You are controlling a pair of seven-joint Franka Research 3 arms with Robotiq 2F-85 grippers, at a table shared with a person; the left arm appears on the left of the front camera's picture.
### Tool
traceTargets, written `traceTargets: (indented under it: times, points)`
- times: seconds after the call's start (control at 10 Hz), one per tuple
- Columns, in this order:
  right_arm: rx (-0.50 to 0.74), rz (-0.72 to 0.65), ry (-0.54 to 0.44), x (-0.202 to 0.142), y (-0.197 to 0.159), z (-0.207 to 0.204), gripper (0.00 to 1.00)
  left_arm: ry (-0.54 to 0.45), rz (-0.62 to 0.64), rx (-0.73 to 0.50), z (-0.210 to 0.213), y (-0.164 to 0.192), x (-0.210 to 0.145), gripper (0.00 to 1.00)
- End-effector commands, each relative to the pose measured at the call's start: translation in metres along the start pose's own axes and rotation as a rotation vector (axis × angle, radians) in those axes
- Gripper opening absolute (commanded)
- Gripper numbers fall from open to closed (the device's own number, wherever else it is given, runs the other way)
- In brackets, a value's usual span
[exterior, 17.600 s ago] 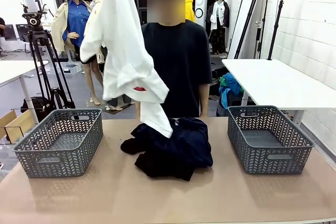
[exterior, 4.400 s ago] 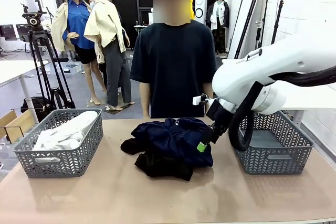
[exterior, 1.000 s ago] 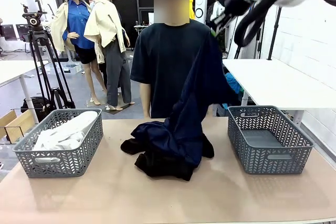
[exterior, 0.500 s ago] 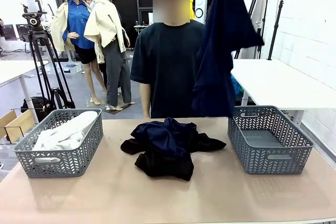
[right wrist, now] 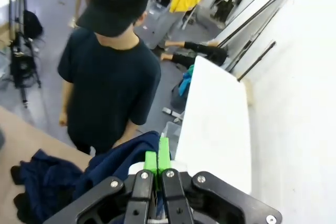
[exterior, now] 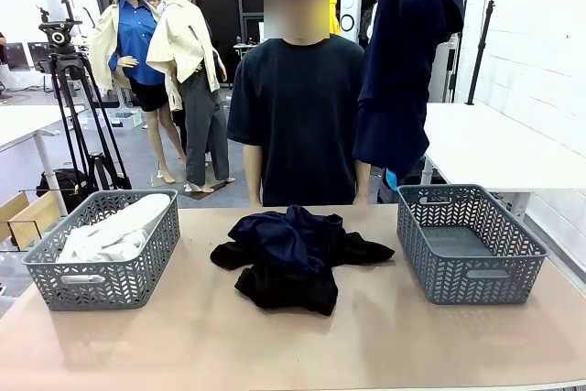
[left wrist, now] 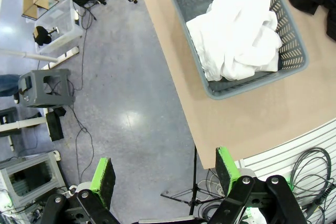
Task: Sort the tops and bottoms.
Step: Lift clothes from the center of the table with your right hand.
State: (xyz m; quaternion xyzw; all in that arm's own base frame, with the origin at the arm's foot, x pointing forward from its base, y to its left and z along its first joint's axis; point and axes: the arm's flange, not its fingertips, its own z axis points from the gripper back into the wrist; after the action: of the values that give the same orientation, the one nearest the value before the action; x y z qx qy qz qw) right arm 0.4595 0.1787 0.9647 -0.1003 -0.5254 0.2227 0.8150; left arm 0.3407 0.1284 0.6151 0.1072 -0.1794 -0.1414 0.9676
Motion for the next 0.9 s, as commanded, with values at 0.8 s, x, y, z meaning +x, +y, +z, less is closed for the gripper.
traceTargets:
  times: [0.8]
  points:
    - [0.0, -0.006, 0.002, 0.001, -0.003, 0.001, 0.0, 0.003, -0.006, 0.007, 0.001, 0.002, -0.001, 1.0]
